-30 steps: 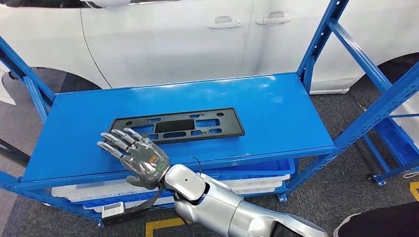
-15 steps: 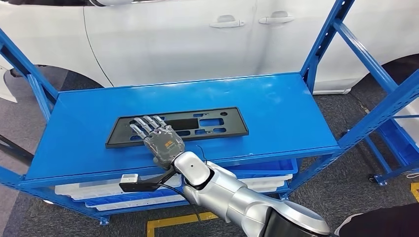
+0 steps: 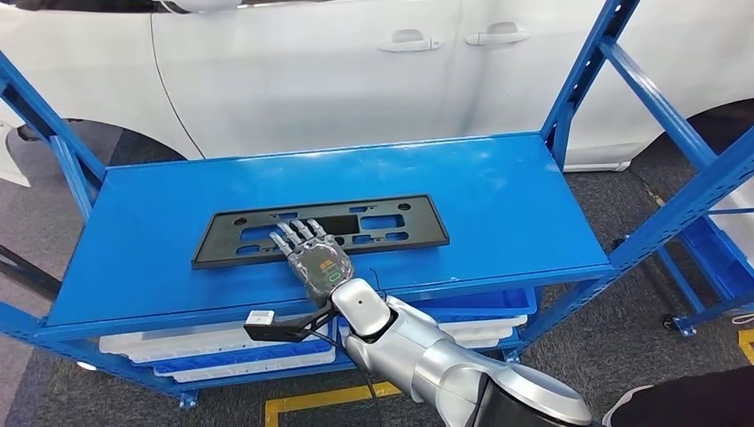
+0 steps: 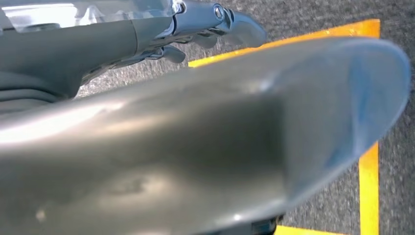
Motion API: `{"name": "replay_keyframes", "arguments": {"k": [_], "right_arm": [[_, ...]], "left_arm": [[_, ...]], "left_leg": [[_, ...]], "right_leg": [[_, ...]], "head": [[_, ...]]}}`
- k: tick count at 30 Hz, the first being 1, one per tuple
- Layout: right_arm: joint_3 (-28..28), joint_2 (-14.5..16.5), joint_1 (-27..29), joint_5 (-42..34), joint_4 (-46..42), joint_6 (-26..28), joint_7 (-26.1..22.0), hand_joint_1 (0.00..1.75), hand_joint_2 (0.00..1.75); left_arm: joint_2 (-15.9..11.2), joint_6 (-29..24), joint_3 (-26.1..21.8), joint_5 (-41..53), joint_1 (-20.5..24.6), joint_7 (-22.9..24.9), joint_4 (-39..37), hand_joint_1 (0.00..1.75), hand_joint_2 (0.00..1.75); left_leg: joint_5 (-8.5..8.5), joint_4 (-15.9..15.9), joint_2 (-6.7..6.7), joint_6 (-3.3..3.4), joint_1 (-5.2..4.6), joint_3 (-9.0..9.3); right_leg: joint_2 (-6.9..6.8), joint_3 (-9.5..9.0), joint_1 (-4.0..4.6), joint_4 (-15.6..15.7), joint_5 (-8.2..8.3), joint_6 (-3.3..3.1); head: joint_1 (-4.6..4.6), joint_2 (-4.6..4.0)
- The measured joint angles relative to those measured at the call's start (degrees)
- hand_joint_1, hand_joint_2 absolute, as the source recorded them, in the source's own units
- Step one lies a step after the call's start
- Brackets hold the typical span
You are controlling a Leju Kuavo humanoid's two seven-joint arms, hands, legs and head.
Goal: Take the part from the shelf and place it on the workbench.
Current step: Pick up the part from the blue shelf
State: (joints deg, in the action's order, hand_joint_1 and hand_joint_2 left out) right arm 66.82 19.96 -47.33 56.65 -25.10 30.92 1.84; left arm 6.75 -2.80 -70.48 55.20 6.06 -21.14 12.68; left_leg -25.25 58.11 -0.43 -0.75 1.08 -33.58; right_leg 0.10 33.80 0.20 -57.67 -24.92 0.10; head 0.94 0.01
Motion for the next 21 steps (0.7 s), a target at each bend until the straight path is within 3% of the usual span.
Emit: {"name": "replay_keyframes", "arguments": {"k": [2,3,6,7,8,9,11,13,16,18,21], "right_arm": [[0.1,0.0,0.0,0.1,0.5,0.0,0.5,0.0,1.75],[0.1,0.0,0.0,0.1,0.7,0.0,0.7,0.0,1.75],[0.2,0.0,0.3,0.2,1.1,-0.1,1.3,0.0,1.75],[0.2,0.0,0.4,0.2,1.2,-0.1,1.3,0.0,1.75],[0.2,0.0,0.4,0.2,1.3,-0.1,1.4,0.0,1.75],[0.2,0.0,0.4,0.2,1.3,-0.1,1.4,0.0,1.75],[0.2,0.0,0.3,0.1,1.4,-0.1,1.5,0.0,1.75],[0.3,0.0,0.1,0.1,1.5,-0.1,1.5,0.0,1.75],[0.3,0.0,0.0,-0.1,1.6,-0.1,1.6,0.0,1.75],[0.3,0.1,-0.1,-0.2,1.8,0.0,1.6,0.0,1.75],[0.3,0.3,0.1,-0.5,2.0,0.0,1.6,0.0,1.75]], "left_arm": [[0.0,0.0,0.2,0.1,0.1,0.1,0.0,0.0,0.0],[-0.1,0.0,0.3,0.1,0.2,0.2,0.0,0.0,0.0],[-0.1,0.0,0.6,0.3,0.3,0.3,0.0,0.0,0.0],[-0.1,0.0,0.6,0.4,0.3,0.4,0.0,0.0,0.0],[-0.1,0.0,0.6,0.4,0.4,0.4,0.0,0.0,0.0],[-0.1,0.0,0.7,0.5,0.4,0.4,0.0,0.0,0.0],[-0.1,0.1,0.8,0.5,0.5,0.4,0.0,0.0,0.0],[0.0,0.1,0.8,0.5,0.5,0.5,0.0,0.0,0.0],[0.0,0.1,0.8,0.5,0.6,0.6,0.0,0.0,0.0],[-0.1,0.1,0.8,0.6,0.7,0.6,0.0,0.0,0.0],[-0.1,0.1,0.8,0.6,0.7,0.7,0.0,0.0,0.0]], "left_leg": [[0.24,-0.2,0.02,0.7,0.11,0.0],[0.36,-0.4,0.06,1.0,0.18,0.01],[0.42,-0.4,0.14,1.4,0.12,-0.09],[0.41,-0.4,0.14,1.43,0.09,-0.1],[0.39,-0.4,0.12,1.43,0.06,-0.07],[0.37,-0.4,0.08,1.42,0.02,0.01],[0.28,-0.3,-0.02,1.29,-0.11,0.14],[0.21,-0.3,-0.05,0.84,-0.25,0.09],[0.12,-0.4,0.07,-0.13,-0.26,0.17],[-1.36,1.7,0.13,-0.62,-0.23,-0.66],[-6.35,12.1,0.14,-1.11,-0.05,-5.58]], "right_leg": [[-0.01,0.48,-0.17,-1.2,-0.91,0.59],[-0.02,1.45,-0.28,-3.3,-2.25,0.87],[-0.05,6.85,-0.52,-14.5,-7.28,1.41],[-0.05,8.0,-0.55,-16.7,-7.6,1.43],[-0.05,8.08,-0.55,-16.6,-6.83,1.34],[-0.05,6.99,-0.52,-14.2,-5.11,1.12],[-0.05,2.98,-0.25,-5.8,-1.33,0.3],[-0.1,0.64,0.1,-0.7,0.21,-0.28],[-0.07,0.38,0.06,0.2,0.43,-0.73],[-0.13,-0.01,-0.28,0.9,0.71,-1.27],[-0.2,-0.13,-0.29,1.1,0.69,-1.72]], "head": [[-0.07,-0.01],[-0.14,-0.01],[-0.34,-0.01],[-0.33,-0.01],[-0.35,-0.01],[-0.35,-0.01],[-0.35,-0.01],[-0.33,0.0],[-0.35,-0.01],[-0.3,-0.01],[-0.25,-0.01]]}}
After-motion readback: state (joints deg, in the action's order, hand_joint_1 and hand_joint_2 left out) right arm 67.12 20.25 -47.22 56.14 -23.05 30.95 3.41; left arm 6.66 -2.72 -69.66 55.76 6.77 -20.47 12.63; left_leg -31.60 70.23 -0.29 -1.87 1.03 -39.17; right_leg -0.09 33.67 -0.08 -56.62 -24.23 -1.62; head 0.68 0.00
